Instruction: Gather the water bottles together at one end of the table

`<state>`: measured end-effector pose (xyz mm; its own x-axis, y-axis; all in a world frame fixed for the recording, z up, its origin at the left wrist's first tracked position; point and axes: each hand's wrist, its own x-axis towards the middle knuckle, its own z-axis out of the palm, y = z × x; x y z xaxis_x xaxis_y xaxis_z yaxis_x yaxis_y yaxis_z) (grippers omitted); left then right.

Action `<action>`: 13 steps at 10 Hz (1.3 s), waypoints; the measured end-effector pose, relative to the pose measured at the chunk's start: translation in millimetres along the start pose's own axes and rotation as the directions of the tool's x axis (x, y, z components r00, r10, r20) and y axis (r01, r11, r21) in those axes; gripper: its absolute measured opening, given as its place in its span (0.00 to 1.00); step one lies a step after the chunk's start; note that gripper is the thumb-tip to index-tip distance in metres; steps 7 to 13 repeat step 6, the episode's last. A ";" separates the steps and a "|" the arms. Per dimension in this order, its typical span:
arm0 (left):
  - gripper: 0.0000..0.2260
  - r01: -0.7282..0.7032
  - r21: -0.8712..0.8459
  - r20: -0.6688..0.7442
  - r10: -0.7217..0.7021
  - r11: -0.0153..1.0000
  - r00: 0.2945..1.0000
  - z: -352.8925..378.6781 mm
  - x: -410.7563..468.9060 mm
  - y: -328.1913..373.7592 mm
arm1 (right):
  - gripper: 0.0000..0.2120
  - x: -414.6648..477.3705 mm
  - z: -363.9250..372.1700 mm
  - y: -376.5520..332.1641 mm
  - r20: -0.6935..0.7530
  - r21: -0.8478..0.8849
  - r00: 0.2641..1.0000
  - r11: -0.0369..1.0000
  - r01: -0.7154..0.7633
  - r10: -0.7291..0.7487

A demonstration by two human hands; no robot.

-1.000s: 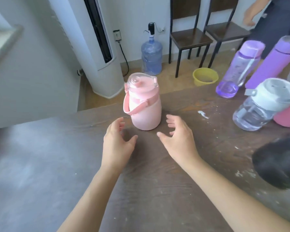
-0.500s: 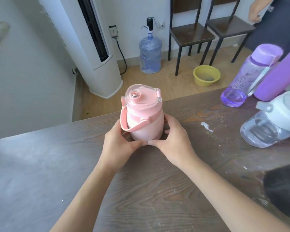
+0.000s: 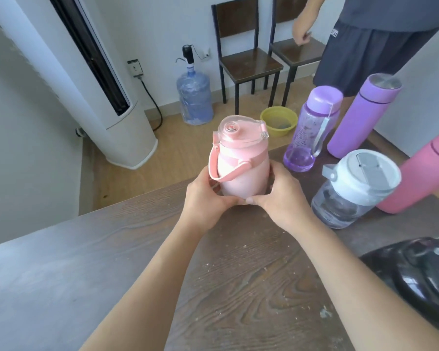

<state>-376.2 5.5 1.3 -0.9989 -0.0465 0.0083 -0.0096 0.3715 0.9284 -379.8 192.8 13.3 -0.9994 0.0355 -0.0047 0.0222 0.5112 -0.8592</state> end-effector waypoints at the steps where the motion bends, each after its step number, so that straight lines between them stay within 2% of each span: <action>1: 0.40 -0.017 0.011 0.024 0.017 1.000 1.000 7.3 9.8 1.0 | 0.41 7.4 0.3 9.6 -0.029 0.011 0.999 1.000 -0.025 0.026; 5: 0.38 0.017 0.077 0.099 -0.025 0.997 0.995 7.5 18.4 -6.0 | 0.45 11.2 9.4 27.8 -0.044 0.088 0.995 0.992 -0.086 0.090; 6: 0.37 0.044 0.086 0.050 -0.048 0.995 0.998 5.2 1.2 -6.2 | 0.43 -2.2 13.0 28.6 -0.044 0.077 0.991 0.990 -0.122 0.125; 13: 0.37 0.044 0.086 0.050 -0.048 0.995 0.998 5.2 1.2 -6.2 | 0.43 -2.2 13.0 28.6 -0.044 0.077 0.991 0.990 -0.122 0.125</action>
